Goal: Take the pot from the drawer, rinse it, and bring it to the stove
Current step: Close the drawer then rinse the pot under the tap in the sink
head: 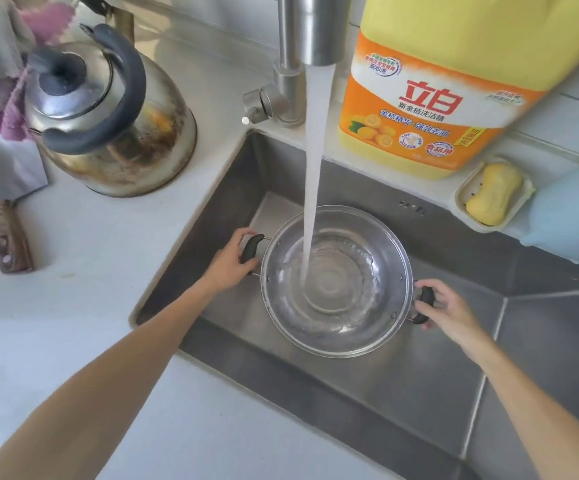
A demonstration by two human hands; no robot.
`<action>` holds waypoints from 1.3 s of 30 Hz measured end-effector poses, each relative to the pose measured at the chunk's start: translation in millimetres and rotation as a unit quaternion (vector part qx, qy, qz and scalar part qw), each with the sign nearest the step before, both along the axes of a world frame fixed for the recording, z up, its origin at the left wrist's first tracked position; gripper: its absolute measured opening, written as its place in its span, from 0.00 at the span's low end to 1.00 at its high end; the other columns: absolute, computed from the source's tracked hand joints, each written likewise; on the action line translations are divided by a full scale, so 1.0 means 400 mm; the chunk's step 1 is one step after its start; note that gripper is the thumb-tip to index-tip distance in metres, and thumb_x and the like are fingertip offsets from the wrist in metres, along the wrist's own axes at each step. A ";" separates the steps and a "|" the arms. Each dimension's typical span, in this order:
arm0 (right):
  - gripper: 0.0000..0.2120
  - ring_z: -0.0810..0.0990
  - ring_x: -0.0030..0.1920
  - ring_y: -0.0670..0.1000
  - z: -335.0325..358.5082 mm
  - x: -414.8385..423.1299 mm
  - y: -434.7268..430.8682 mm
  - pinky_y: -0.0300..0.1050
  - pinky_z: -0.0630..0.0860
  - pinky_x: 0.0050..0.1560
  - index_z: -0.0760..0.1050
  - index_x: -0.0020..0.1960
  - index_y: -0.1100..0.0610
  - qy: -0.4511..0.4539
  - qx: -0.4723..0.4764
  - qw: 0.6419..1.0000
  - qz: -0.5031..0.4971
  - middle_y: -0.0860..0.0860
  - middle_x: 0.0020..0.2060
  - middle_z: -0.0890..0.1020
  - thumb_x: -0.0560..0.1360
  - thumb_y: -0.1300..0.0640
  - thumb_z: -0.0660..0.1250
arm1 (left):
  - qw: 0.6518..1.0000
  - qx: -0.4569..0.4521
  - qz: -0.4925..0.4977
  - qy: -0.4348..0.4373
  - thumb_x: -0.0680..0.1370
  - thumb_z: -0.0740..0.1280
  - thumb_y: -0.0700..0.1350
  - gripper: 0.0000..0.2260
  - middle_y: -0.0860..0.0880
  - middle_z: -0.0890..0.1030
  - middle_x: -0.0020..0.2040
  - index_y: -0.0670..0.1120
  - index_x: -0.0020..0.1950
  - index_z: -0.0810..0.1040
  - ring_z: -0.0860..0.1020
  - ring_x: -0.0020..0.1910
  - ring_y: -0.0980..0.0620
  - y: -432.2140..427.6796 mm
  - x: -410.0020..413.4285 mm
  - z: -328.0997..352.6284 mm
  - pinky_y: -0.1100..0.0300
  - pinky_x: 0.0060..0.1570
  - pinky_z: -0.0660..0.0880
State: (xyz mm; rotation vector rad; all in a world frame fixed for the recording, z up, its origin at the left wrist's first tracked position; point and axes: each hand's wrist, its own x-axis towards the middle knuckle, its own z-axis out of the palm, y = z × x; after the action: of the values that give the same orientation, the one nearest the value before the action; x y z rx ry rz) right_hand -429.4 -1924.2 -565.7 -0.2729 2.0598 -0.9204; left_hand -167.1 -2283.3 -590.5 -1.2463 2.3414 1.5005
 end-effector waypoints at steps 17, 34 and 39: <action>0.15 0.82 0.39 0.54 0.276 -0.022 0.039 0.41 0.78 0.32 0.81 0.59 0.51 -0.028 -0.068 0.997 0.036 0.57 0.51 0.86 0.78 0.67 0.70 | 0.995 0.079 -0.054 0.037 0.82 0.68 0.46 0.07 0.52 0.85 0.34 0.52 0.58 0.71 0.82 0.32 0.54 0.029 0.112 0.212 0.59 0.45 0.79; 0.16 0.87 0.39 0.56 0.310 -0.026 0.036 0.45 0.83 0.35 0.81 0.54 0.46 0.082 -0.094 0.991 0.058 0.53 0.44 0.84 0.76 0.66 0.72 | 0.998 0.052 0.020 0.031 0.83 0.66 0.42 0.07 0.44 0.88 0.45 0.47 0.58 0.69 0.87 0.45 0.45 0.092 0.059 0.136 0.48 0.56 0.79; 0.15 0.88 0.42 0.55 0.277 -0.005 0.031 0.44 0.85 0.40 0.81 0.53 0.49 0.069 -0.086 0.992 0.060 0.56 0.47 0.84 0.75 0.68 0.73 | 0.995 0.000 0.050 0.089 0.83 0.67 0.43 0.08 0.48 0.87 0.44 0.53 0.55 0.70 0.87 0.41 0.51 0.072 0.080 0.160 0.51 0.52 0.82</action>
State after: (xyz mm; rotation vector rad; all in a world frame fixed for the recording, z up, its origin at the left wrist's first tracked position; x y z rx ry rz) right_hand -431.5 -1911.8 -454.8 -0.5611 2.0650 -1.0305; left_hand -135.2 -2254.6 -526.4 -1.2986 2.4192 1.7099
